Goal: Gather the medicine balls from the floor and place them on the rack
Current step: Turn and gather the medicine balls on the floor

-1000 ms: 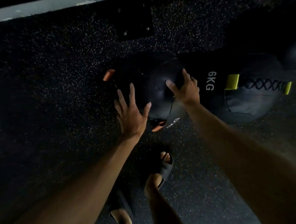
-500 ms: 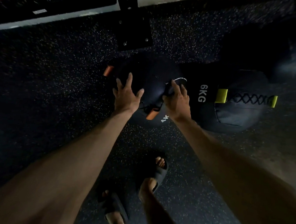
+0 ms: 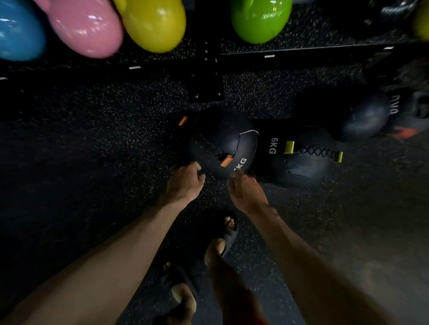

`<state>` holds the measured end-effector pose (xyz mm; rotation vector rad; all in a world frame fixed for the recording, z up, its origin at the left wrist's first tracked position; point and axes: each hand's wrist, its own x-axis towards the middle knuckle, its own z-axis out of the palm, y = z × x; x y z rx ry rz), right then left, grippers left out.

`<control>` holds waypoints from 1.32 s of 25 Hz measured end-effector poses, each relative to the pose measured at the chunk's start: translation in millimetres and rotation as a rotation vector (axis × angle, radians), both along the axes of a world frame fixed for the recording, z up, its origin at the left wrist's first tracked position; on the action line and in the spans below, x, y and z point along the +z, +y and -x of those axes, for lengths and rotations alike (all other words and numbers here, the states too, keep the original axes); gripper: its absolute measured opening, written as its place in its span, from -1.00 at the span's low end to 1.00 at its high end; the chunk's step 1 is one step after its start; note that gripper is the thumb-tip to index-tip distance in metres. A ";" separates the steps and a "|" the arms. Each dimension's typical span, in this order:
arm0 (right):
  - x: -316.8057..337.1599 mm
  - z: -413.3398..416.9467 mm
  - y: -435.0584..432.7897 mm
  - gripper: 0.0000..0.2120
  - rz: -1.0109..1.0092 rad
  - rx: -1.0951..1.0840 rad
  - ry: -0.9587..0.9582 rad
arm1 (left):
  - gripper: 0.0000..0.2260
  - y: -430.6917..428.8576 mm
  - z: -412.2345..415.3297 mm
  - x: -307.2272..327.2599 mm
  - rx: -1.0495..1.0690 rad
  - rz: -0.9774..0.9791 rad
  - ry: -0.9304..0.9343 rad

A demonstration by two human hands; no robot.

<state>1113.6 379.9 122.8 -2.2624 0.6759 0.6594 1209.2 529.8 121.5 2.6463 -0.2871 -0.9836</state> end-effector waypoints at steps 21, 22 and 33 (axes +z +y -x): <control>233.7 290.7 237.8 -0.67 0.027 0.441 -0.086 | -0.71 286.2 370.8 213.0 0.224 0.003 -0.028; 236.4 311.1 248.3 -0.68 0.022 0.483 -0.075 | -0.71 294.9 399.5 213.5 0.264 0.006 -0.024; 233.3 536.0 436.8 -0.65 -0.005 1.014 0.044 | -0.73 465.7 734.3 217.6 0.817 -0.033 -0.042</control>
